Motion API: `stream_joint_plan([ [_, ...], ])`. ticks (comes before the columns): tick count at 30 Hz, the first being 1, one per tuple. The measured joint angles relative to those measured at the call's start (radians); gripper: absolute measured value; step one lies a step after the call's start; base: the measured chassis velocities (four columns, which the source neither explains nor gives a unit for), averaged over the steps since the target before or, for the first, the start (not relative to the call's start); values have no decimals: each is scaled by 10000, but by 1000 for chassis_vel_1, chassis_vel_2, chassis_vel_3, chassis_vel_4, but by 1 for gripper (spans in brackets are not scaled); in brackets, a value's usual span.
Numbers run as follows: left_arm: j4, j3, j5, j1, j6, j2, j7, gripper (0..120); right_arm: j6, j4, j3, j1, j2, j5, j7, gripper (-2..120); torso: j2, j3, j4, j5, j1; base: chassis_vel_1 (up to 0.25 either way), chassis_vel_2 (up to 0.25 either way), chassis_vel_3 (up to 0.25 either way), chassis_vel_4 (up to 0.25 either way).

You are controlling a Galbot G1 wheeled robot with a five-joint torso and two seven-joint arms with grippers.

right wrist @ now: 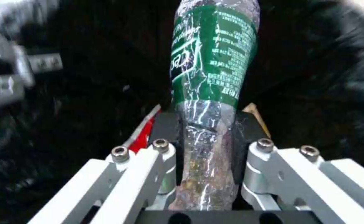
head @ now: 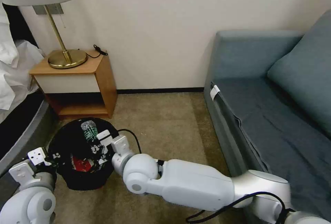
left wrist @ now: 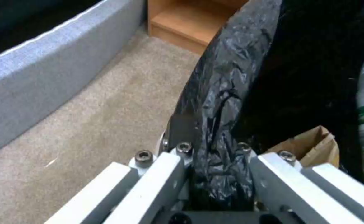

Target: Pick up the trash bin, then pick up the garbage on the floor and place it into the trash bin.

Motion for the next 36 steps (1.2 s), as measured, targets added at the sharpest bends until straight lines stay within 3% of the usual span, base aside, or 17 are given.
stream_joint_plan([
  [6,0,30,6,-9,12,-14,-3,3,5,-42,-203,-48,29,-102,-107,27,0,0,0,0,0,0,0,0,0],
  [7,5,32,9,-22,15,-23,-3,3,7,40,-209,-71,16,-133,-129,35,0,0,-1,1,0,0,0,0,0],
  [15,71,96,32,-97,31,-66,-3,3,11,504,88,-20,-99,-89,-168,60,0,0,0,2,0,0,0,0,0],
  [17,106,133,60,-129,41,-87,-2,3,-70,644,198,3,-174,-53,-174,73,0,0,-1,1,0,0,0,0,0],
  [19,112,138,65,-136,41,-87,-2,3,-131,661,200,3,-194,-49,-174,76,0,0,0,2,0,0,0,0,0],
  [22,124,140,66,-155,45,-86,-2,3,-178,678,128,-48,-245,-81,-172,92,-1,0,-1,2,0,0,0,0,0],
  [27,295,140,46,-157,41,-87,0,3,-162,836,504,-64,-247,-113,-168,99,-1,0,-1,2,0,0,0,0,0],
  [31,532,149,-487,-259,17,-116,-134,3,-149,1220,1234,213,-389,-162,-166,100,-2,0,2,2,-1,0,0,0,0],
  [36,908,229,-2184,-466,93,-191,-746,3,-171,1992,2237,357,-917,-186,-214,100,-2,0,-3,4,0,0,0,0,0],
])
